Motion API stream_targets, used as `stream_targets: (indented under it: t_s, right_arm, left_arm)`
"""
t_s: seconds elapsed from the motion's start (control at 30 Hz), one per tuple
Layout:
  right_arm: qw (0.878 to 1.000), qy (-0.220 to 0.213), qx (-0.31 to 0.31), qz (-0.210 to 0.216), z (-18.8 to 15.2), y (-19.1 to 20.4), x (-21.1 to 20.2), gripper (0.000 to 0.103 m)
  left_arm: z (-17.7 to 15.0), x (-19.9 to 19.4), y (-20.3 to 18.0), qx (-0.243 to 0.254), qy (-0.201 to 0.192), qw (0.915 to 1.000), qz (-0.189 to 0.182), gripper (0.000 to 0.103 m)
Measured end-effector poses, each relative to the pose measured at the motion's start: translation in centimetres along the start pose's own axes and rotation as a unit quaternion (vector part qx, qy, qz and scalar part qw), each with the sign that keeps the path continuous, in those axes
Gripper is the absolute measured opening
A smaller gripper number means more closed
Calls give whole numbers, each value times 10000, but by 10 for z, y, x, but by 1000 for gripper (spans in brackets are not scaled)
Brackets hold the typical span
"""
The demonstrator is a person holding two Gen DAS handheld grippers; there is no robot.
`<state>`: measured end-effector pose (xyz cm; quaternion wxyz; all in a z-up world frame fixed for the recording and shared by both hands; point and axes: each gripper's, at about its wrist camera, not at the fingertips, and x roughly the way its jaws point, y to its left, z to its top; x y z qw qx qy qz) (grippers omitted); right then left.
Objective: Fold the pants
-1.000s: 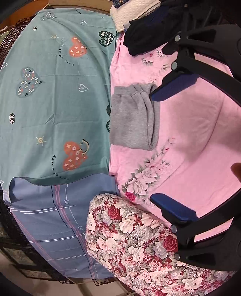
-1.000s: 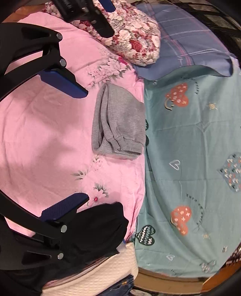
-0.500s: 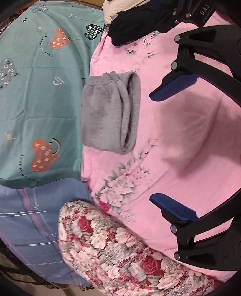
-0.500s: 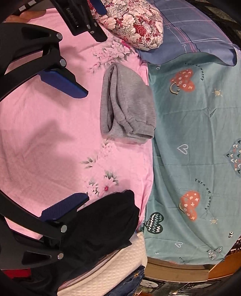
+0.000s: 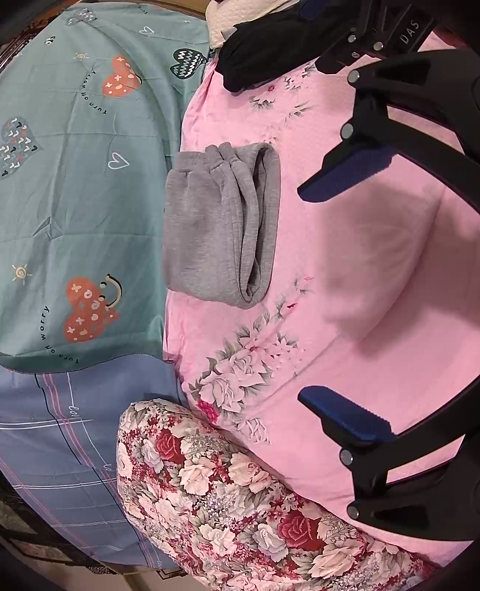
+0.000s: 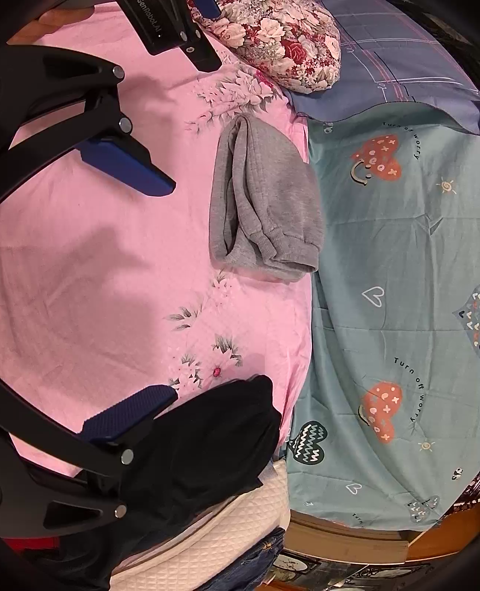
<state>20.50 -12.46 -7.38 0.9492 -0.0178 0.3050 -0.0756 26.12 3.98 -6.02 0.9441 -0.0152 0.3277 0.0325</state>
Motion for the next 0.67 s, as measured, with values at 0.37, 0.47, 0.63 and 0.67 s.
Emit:
stream_targets:
  t_s: [0.37,0.47,0.63,0.67]
  right_arm:
    - [10000,33,35,32,-1,-1,2,102]
    - [10000,26,61,32,-1,-2,1,102]
    - [10000,22,66,48,-1,-2,0,102]
    - [10000,19,68,41,-1,-1,-1,102]
  left_arm:
    - [-1,-1,-2,41,-21,9999,-97,101]
    - [-1,0,-1,2,23,9999,-134,101]
    - [-1,1,1,-77,68,9998,-174,101]
    - [-1,1,1,-89,68,9998,-179,101]
